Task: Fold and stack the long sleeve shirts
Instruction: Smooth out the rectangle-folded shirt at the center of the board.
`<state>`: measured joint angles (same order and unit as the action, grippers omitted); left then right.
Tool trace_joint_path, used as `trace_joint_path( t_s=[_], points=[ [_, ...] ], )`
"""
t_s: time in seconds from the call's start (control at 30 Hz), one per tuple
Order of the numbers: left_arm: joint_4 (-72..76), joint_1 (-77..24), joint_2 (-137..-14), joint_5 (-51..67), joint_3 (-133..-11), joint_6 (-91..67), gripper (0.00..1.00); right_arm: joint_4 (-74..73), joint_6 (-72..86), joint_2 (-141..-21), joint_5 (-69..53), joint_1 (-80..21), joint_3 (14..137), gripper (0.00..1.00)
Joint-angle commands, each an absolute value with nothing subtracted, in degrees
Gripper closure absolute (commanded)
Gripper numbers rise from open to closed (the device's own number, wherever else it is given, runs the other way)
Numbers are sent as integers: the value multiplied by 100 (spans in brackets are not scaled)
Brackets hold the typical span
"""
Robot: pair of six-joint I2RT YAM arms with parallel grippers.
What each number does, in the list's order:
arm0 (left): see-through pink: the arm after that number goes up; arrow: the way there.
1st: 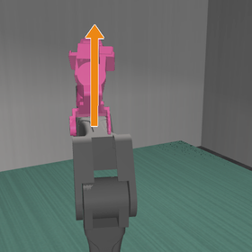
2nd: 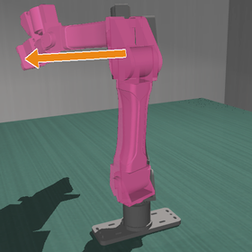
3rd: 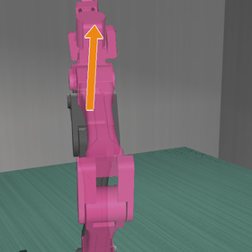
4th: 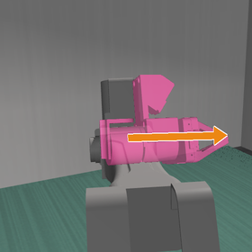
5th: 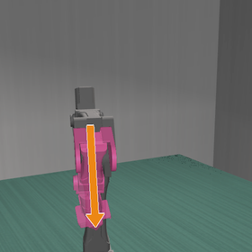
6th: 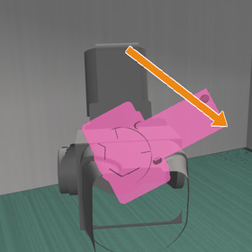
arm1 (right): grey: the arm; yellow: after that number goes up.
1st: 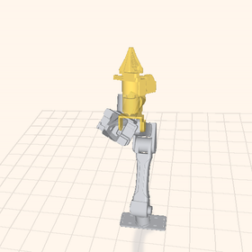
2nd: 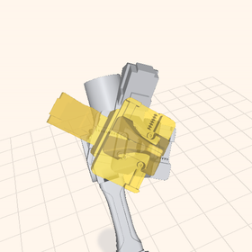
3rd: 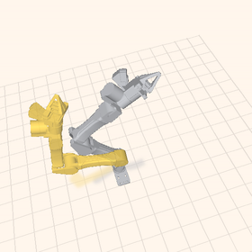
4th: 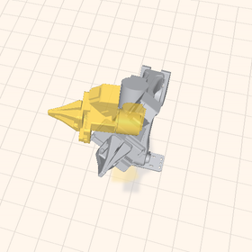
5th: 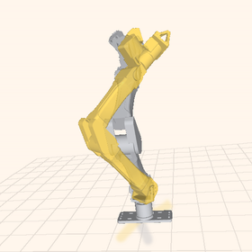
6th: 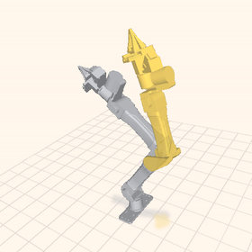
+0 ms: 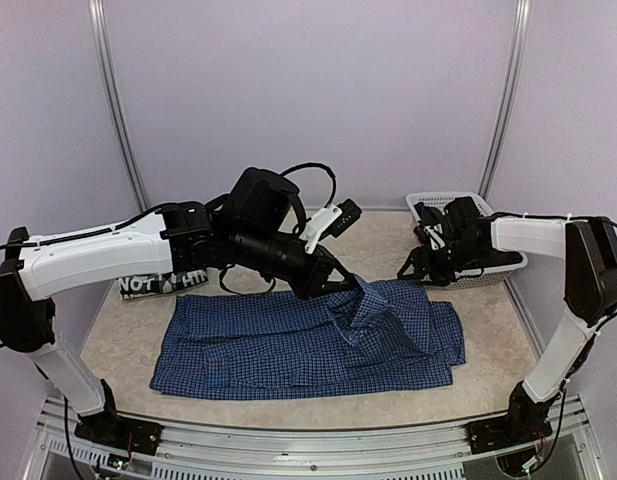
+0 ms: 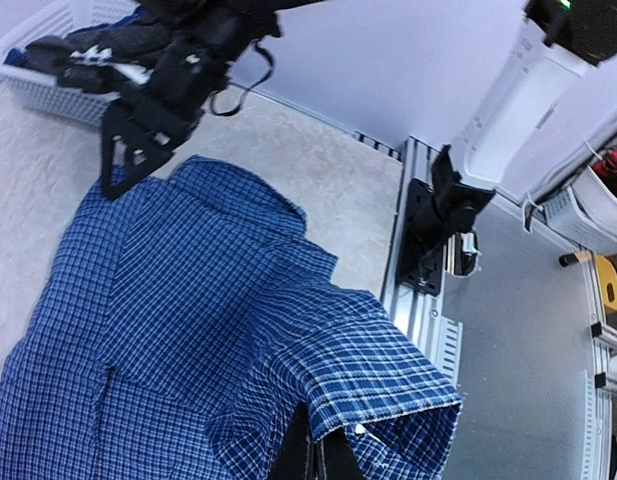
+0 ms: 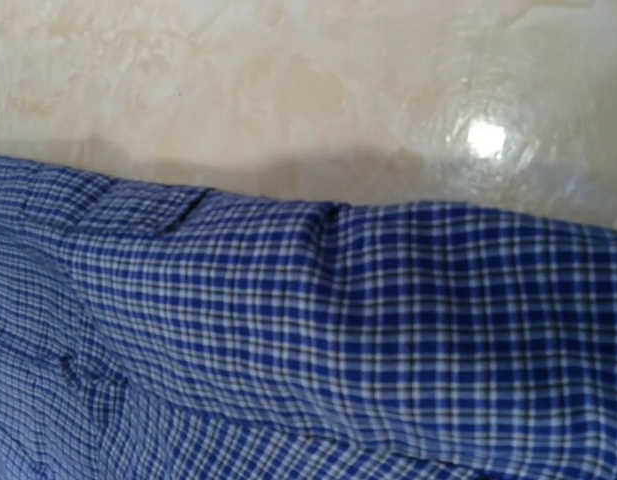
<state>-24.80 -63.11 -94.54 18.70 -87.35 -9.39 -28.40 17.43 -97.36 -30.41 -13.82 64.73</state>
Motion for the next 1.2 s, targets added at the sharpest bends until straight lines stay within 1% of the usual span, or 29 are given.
trace_joint_path(
  t_s=[0.0, 0.2, 0.47, 0.57, 0.83, 1.0, 1.17],
  points=[
    [-1957, -5730, -9213, 1946, -8214, -1562, 100, -2744, 1661, -9838, -3044, -1406, 6554, 35],
    [-1592, -4853, -8855, 1685, -7323, -2098, 100, -2799, 1729, -9813, -2755, -1385, 6805, 34],
    [-1385, -3790, -8281, 1388, -6274, -2478, 100, -2832, 1691, -9732, -2850, -1370, 7101, 33],
    [-1421, -3562, -8042, 1286, -5938, -2545, 100, -2861, 1670, -9780, -2868, -1362, 7112, 33],
    [-1512, -3420, -7667, 850, -5337, -2601, 100, -2796, 1665, -9896, -3046, -1364, 7034, 32],
    [-1444, -3419, -7723, 849, -5120, -2666, 100, -2807, 1652, -9911, -3065, -1364, 7006, 32],
    [-1569, -3419, -7921, 469, -5028, -2676, 100, -2797, 1652, -9940, -3102, -1370, 6975, 32]
  ],
)
